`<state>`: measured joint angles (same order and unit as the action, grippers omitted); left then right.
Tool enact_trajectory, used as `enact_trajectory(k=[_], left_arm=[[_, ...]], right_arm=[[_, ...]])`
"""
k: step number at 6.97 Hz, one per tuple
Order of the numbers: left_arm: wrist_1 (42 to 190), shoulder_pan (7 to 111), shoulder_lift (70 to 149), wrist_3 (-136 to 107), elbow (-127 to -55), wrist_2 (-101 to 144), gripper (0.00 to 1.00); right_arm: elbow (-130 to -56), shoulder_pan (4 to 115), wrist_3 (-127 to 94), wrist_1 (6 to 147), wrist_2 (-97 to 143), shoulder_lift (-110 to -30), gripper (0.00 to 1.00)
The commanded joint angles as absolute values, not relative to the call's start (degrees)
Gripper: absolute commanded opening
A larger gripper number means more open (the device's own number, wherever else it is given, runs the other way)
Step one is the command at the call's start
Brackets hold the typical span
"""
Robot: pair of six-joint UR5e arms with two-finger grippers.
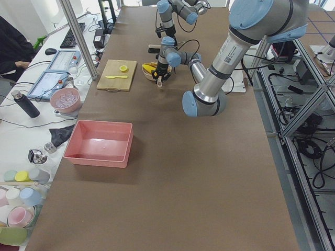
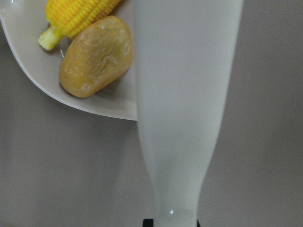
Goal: Sweep and dump trash into bin
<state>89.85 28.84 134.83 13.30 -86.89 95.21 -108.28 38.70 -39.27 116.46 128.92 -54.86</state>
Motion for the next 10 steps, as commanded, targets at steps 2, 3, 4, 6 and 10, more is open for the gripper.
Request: enact_trajectory(k=[2, 3, 4, 6, 10], left_arm=[[89.5, 28.9, 134.8, 13.4, -87.1, 95.2, 0.00], [89.4, 28.9, 134.8, 13.4, -87.1, 95.2, 0.00], [89.4, 29.0, 134.8, 13.4, -87.1, 95.2, 0.00], [89.0, 29.0, 134.8, 13.3, -87.1, 94.8, 0.00], [88.6, 29.9, 134.8, 13.4, -87.2, 94.6, 0.00]], right_arm=[[-101.4, 43.5, -35.5, 115.7, 128.6, -56.7, 0.00], [-98.1, 44.9, -33.1, 115.5, 128.6, -56.3, 0.00], [-95.0, 45.3, -32.4, 113.6, 128.5, -56.1, 0.00], [-86.5, 44.3, -32.7, 109.8, 127.1, -52.2, 0.00], [-85.3, 39.0, -32.9, 109.7, 125.3, -52.1, 0.00]])
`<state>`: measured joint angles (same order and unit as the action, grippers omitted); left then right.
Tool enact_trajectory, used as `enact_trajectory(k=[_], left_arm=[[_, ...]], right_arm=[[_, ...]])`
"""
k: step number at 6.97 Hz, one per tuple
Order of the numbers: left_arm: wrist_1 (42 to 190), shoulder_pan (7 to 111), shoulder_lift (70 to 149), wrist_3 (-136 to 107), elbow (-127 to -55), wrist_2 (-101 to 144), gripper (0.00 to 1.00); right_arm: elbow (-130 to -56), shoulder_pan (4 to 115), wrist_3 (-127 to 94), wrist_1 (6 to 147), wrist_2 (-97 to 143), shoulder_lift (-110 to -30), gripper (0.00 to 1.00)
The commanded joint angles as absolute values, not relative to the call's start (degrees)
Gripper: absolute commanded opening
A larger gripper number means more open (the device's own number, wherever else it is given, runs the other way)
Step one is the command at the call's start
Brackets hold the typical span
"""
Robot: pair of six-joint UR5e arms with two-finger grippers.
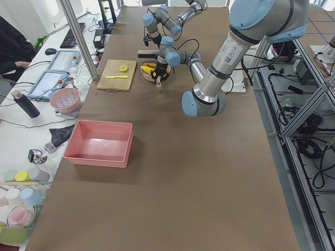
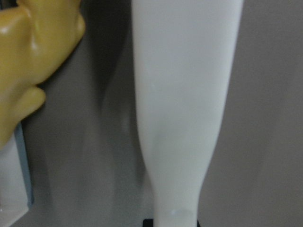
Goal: Sweep and dump trash into bin
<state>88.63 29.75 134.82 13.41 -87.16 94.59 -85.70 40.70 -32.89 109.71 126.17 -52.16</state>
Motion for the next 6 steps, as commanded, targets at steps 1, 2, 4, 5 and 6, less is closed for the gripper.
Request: enact_trajectory(k=[1, 2, 4, 5, 6], left_arm=[[88.6, 29.9, 134.8, 13.4, -87.2, 94.6, 0.00], [88.6, 29.9, 134.8, 13.4, -87.2, 94.6, 0.00], [88.6, 30.2, 134.7, 13.7, -87.3, 94.6, 0.00], [88.6, 30.6, 134.2, 13.7, -87.4, 94.6, 0.00], [88.6, 30.5, 132.9, 13.8, -88.8, 94.6, 0.00]], right_arm=[[-85.3, 38.2, -33.0, 109.7, 125.2, -51.7, 0.00], [-85.3, 38.0, -33.0, 109.9, 125.3, -50.3, 0.00], [-85.4, 36.4, -33.9, 110.1, 125.4, -48.2, 0.00], [-85.3, 35.5, -34.5, 110.1, 125.4, -47.0, 0.00], [-85.3, 34.9, -35.1, 110.0, 125.3, -46.3, 0.00]])
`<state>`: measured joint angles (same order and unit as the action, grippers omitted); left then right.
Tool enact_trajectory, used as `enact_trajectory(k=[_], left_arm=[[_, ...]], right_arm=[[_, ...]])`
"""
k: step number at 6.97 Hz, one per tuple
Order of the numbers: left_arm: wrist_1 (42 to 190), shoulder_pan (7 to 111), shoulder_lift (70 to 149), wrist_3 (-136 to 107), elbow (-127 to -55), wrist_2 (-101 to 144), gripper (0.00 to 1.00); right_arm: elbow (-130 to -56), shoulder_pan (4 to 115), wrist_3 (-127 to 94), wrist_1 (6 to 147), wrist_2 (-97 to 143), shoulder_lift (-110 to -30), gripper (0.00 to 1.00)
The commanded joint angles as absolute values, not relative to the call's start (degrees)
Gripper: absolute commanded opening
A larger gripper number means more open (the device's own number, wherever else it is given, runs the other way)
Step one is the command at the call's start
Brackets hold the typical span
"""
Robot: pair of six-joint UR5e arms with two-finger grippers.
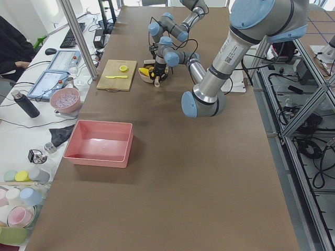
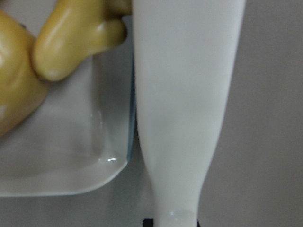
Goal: Sweep and dump trash into bin
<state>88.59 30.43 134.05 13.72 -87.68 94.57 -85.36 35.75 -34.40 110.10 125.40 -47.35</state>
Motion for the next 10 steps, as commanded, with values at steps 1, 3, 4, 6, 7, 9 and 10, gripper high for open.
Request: enact_trajectory(k=[1, 3, 4, 6, 7, 9, 10], left_arm=[[88.6, 30.5, 132.7, 13.8, -89.1, 94.7, 0.00], [89.2, 30.4, 132.7, 13.3, -89.1, 94.7, 0.00], [90.2, 30.4, 132.8, 13.2, -89.1, 94.9, 0.00], [93.8, 30.5, 132.6, 13.0, -89.1, 95.1, 0.00], [94.9, 30.4, 132.4, 12.9, -89.1, 95.1, 0.00], [96.3, 30.3, 132.4, 11.6, -89.2, 95.6, 0.00], [96.3, 30.3, 132.4, 11.6, -89.2, 97.2, 0.00]], right_arm=[[-85.3, 34.6, -35.2, 110.0, 125.3, -46.0, 0.00], [-86.2, 34.7, -35.4, 110.1, 125.5, -46.1, 0.00], [-86.9, 34.6, -36.4, 110.1, 125.5, -46.1, 0.00], [-88.4, 34.6, -37.8, 110.2, 125.5, -45.9, 0.00], [-88.4, 34.6, -37.8, 110.3, 125.5, -45.2, 0.00], [-88.9, 34.6, -39.3, 110.3, 125.4, -44.7, 0.00], [-90.0, 34.7, -39.3, 110.3, 125.5, -45.3, 0.00]])
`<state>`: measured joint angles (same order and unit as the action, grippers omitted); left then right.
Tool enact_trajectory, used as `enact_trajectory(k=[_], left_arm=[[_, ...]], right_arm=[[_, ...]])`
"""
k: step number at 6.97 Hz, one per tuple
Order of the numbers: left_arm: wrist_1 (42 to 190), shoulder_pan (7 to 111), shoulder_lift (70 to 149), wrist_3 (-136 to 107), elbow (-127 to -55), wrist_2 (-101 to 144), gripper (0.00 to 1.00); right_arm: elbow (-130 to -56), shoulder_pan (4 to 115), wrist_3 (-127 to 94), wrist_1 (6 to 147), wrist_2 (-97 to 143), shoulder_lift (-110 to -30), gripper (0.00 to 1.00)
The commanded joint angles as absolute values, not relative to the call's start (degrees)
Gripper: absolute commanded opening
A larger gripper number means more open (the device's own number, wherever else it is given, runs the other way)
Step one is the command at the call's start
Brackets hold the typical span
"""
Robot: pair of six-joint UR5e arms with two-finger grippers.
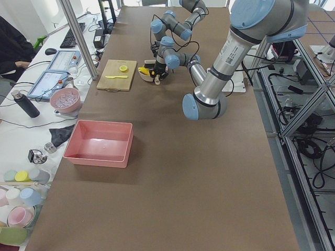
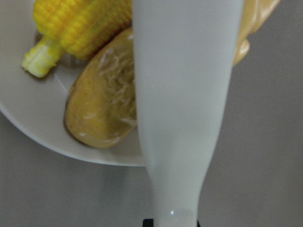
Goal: Sweep and dump trash into bin
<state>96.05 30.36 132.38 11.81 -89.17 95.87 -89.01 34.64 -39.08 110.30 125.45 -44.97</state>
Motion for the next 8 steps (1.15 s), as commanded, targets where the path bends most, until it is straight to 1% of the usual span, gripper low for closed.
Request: enact_trajectory(k=[1, 3, 5, 6, 7, 8], left_arm=[[97.6, 30.4, 132.3, 11.2, -89.2, 97.7, 0.00], [100.7, 30.4, 131.0, 10.4, -89.5, 101.0, 0.00], [100.7, 30.3, 130.0, 10.4, -89.7, 101.3, 0.00], [100.7, 30.3, 129.9, 10.4, -89.7, 101.3, 0.00], [100.5, 30.4, 129.9, 10.4, -89.7, 101.3, 0.00], [100.5, 30.5, 129.9, 10.4, -89.7, 101.2, 0.00]], right_arm=[[-93.1, 35.1, -39.3, 111.3, 125.6, -46.2, 0.00], [-99.7, 36.7, -39.3, 114.4, 126.1, -48.0, 0.00], [-100.8, 39.4, -39.3, 114.3, 126.3, -50.4, 0.00], [-99.9, 40.5, -38.4, 114.3, 125.6, -52.5, 0.00], [-97.1, 42.3, -36.2, 114.2, 125.2, -54.2, 0.00], [-92.3, 43.7, -33.4, 114.0, 124.6, -54.0, 0.00]])
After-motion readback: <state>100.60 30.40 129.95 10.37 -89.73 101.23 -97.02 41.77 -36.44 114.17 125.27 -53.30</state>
